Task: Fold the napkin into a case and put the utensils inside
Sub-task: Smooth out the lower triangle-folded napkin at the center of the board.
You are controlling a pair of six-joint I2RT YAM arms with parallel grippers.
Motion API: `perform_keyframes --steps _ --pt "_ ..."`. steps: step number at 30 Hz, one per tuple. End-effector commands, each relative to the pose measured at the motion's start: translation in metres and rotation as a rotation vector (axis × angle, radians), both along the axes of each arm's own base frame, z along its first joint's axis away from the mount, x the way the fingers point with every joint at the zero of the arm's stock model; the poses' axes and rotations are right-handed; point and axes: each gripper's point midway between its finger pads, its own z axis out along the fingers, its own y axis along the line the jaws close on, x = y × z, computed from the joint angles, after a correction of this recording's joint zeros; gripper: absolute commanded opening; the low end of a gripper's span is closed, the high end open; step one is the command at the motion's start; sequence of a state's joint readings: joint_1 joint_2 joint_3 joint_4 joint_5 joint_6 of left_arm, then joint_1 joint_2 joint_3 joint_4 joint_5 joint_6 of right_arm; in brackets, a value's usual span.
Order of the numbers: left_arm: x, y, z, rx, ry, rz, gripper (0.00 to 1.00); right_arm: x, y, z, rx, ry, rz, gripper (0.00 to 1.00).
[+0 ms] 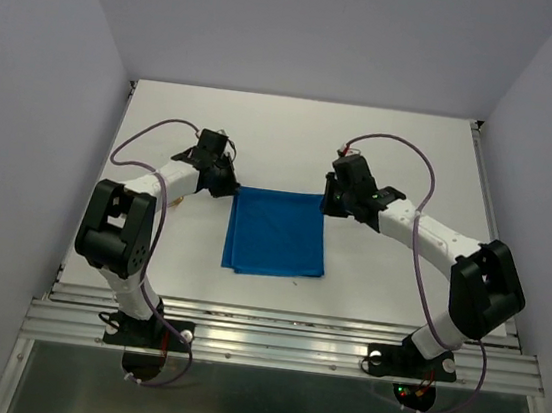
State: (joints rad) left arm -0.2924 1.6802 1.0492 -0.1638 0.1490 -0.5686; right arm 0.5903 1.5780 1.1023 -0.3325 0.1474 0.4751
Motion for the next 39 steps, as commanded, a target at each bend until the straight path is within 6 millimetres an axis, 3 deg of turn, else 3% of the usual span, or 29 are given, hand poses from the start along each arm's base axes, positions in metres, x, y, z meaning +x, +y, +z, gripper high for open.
perform_keyframes --steps 1,4,6,7,9,10,11,12,13,15,17,18,23,27,39 --pt "0.012 0.007 0.018 0.024 -0.054 0.014 0.00 -0.011 0.009 -0.003 0.009 0.040 0.020 0.23" --pt "0.010 0.008 0.013 0.027 -0.041 0.014 0.00 -0.005 0.028 0.004 0.017 0.028 0.064 0.23" --pt "0.008 0.008 0.004 0.028 -0.018 0.013 0.00 -0.005 0.047 -0.002 -0.004 0.033 0.105 0.26" --pt "0.005 0.009 -0.003 0.030 0.001 0.020 0.00 0.003 0.058 0.008 -0.004 0.003 0.126 0.31" --pt "0.005 0.009 -0.010 0.019 0.006 0.031 0.00 0.007 0.074 0.001 -0.042 -0.005 0.165 0.32" --pt "0.006 0.008 -0.015 0.013 0.014 0.032 0.00 0.017 0.083 0.012 -0.034 -0.033 0.171 0.33" --pt "0.005 0.008 -0.017 0.013 0.019 0.035 0.00 0.019 0.090 0.013 -0.042 -0.041 0.192 0.34" --pt "0.006 0.008 -0.019 0.009 0.021 0.039 0.00 0.023 0.096 0.001 -0.084 -0.036 0.223 0.34" --pt "0.005 0.009 -0.024 0.004 0.031 0.042 0.00 0.033 0.104 0.013 -0.084 -0.064 0.237 0.35" --pt "0.007 0.008 -0.026 -0.004 0.032 0.043 0.00 0.039 0.112 0.003 -0.147 -0.075 0.305 0.36" --pt "0.008 0.007 -0.030 -0.018 0.038 0.045 0.00 0.048 0.127 0.013 -0.162 -0.121 0.362 0.41" --pt "0.008 0.007 -0.034 -0.020 0.052 0.044 0.00 0.051 0.130 0.003 -0.194 -0.123 0.415 0.42" --pt "0.007 0.010 -0.040 -0.050 0.067 0.059 0.00 0.063 0.149 -0.001 -0.225 -0.183 0.555 0.46" --pt "0.003 0.012 -0.042 -0.079 0.074 0.062 0.00 0.059 0.172 -0.003 -0.184 -0.226 0.715 0.45" --pt "-0.004 0.012 -0.044 -0.145 0.089 0.048 0.00 0.066 0.209 -0.009 -0.147 -0.270 0.812 0.47"
